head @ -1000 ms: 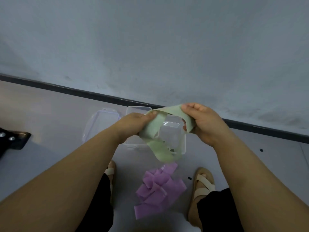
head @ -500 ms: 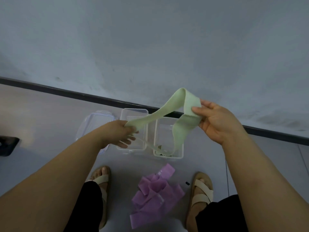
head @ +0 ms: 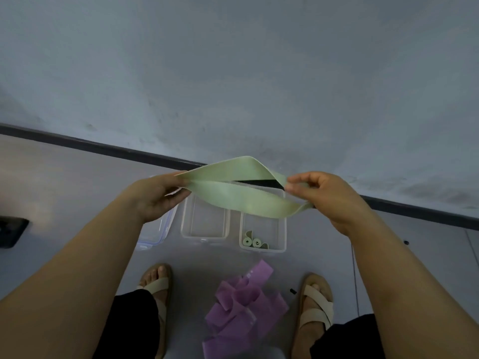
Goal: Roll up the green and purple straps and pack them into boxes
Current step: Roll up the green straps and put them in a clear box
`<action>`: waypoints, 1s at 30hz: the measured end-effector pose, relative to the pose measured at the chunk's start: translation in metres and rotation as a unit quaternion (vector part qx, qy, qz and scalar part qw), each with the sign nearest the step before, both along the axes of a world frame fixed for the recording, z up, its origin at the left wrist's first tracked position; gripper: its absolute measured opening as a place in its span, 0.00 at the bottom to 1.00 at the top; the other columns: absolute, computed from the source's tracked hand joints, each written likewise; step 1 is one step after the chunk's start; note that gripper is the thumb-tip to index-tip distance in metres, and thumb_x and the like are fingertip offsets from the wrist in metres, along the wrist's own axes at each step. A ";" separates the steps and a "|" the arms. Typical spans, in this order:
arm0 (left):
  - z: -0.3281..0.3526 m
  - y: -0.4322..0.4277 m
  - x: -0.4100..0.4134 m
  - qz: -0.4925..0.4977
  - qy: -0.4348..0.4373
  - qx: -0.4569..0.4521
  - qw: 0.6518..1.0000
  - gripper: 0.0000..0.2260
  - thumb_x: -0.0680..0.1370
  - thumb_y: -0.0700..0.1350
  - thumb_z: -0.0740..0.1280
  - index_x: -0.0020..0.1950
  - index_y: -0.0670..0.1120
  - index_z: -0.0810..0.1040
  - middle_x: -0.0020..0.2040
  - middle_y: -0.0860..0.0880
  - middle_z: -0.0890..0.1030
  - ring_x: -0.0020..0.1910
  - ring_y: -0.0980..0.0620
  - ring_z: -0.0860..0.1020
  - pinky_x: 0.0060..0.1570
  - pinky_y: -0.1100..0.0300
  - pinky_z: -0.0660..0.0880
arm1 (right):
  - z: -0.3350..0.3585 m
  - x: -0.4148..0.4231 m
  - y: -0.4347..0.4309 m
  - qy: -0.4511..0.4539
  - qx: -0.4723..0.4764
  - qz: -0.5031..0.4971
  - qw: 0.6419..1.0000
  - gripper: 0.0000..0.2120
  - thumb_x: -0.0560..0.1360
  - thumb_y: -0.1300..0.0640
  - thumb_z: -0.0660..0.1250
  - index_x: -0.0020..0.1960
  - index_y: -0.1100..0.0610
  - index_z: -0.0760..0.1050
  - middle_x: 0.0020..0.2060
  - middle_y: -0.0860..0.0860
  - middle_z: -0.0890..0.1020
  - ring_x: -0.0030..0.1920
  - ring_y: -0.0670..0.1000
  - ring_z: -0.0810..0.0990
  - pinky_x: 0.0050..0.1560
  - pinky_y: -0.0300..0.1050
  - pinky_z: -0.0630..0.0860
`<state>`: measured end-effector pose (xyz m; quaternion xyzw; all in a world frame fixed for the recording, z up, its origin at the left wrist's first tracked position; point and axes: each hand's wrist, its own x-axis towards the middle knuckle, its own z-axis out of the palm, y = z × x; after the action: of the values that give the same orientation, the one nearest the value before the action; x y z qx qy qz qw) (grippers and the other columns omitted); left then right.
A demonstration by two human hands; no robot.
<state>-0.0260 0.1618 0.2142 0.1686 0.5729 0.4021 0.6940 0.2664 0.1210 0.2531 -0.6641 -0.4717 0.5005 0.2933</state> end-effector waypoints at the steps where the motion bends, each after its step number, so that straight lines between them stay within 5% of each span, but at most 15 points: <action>1: 0.001 0.001 -0.003 0.023 -0.026 -0.006 0.999 0.09 0.73 0.31 0.65 0.52 0.37 0.79 0.49 0.45 0.82 0.49 0.52 0.80 0.34 0.65 0.79 | 0.002 0.001 -0.001 0.003 -0.019 0.028 0.999 0.14 0.66 0.54 0.75 0.50 0.49 0.78 0.49 0.45 0.79 0.48 0.45 0.77 0.46 0.38 0.73; 4: 0.009 0.001 -0.010 0.036 -0.102 0.010 0.994 0.16 0.63 0.33 0.75 0.49 0.36 0.78 0.43 0.44 0.83 0.41 0.52 0.84 0.35 0.63 0.80 | 0.007 0.003 -0.005 -0.084 -0.053 0.136 0.986 0.26 0.62 0.57 0.78 0.58 0.46 0.75 0.54 0.43 0.73 0.53 0.45 0.74 0.51 0.39 0.72; 6: 0.012 0.002 -0.014 0.025 -0.112 0.026 0.993 0.25 0.56 0.38 0.80 0.51 0.36 0.78 0.46 0.43 0.82 0.45 0.51 0.83 0.38 0.61 0.81 | 0.005 0.003 -0.005 -0.174 -0.029 0.198 0.964 0.29 0.65 0.58 0.76 0.62 0.45 0.71 0.57 0.43 0.68 0.55 0.45 0.70 0.51 0.36 0.68; 11: 0.011 0.007 -0.015 0.061 -0.073 -0.007 0.995 0.06 0.77 0.35 0.63 0.51 0.36 0.77 0.49 0.41 0.79 0.39 0.51 0.83 0.32 0.63 0.79 | 0.002 -0.002 -0.004 -0.229 -0.020 0.287 0.930 0.32 0.69 0.55 0.73 0.69 0.48 0.65 0.60 0.45 0.65 0.57 0.44 0.66 0.50 0.31 0.65; 15: 0.007 0.008 -0.013 0.058 0.005 0.001 0.998 0.07 0.77 0.32 0.63 0.52 0.41 0.76 0.47 0.44 0.78 0.42 0.52 0.79 0.30 0.65 0.79 | -0.002 -0.009 -0.004 -0.266 -0.014 0.297 0.917 0.26 0.73 0.58 0.68 0.70 0.51 0.66 0.62 0.47 0.67 0.58 0.45 0.67 0.57 0.34 0.63; 21: 0.012 0.002 0.008 0.032 0.001 0.017 0.999 0.04 0.76 0.37 0.65 0.50 0.41 0.77 0.42 0.47 0.79 0.39 0.54 0.78 0.33 0.66 0.79 | -0.010 -0.022 -0.005 -0.296 -0.052 0.308 0.903 0.15 0.78 0.60 0.58 0.62 0.51 0.76 0.61 0.49 0.76 0.56 0.47 0.74 0.56 0.38 0.69; 25: 0.026 -0.006 0.030 -0.065 0.045 0.085 0.993 0.08 0.75 0.35 0.66 0.52 0.44 0.77 0.45 0.47 0.80 0.42 0.52 0.79 0.41 0.64 0.78 | -0.014 -0.027 -0.007 -0.302 -0.080 0.358 0.880 0.21 0.75 0.52 0.65 0.67 0.49 0.69 0.68 0.48 0.67 0.67 0.50 0.64 0.67 0.44 0.63; 30: 0.035 -0.019 0.048 -0.223 0.184 0.156 0.944 0.09 0.71 0.33 0.71 0.45 0.46 0.78 0.45 0.44 0.81 0.43 0.49 0.80 0.44 0.59 0.80 | 0.000 -0.052 -0.004 -0.146 0.012 0.201 0.968 0.26 0.73 0.46 0.66 0.69 0.46 0.64 0.60 0.40 0.69 0.61 0.42 0.68 0.55 0.37 0.66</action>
<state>0.0223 0.1430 0.2495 0.4695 0.5684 0.2830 0.6135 0.2148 0.1169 0.2526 -0.6178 -0.6396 0.4408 0.1223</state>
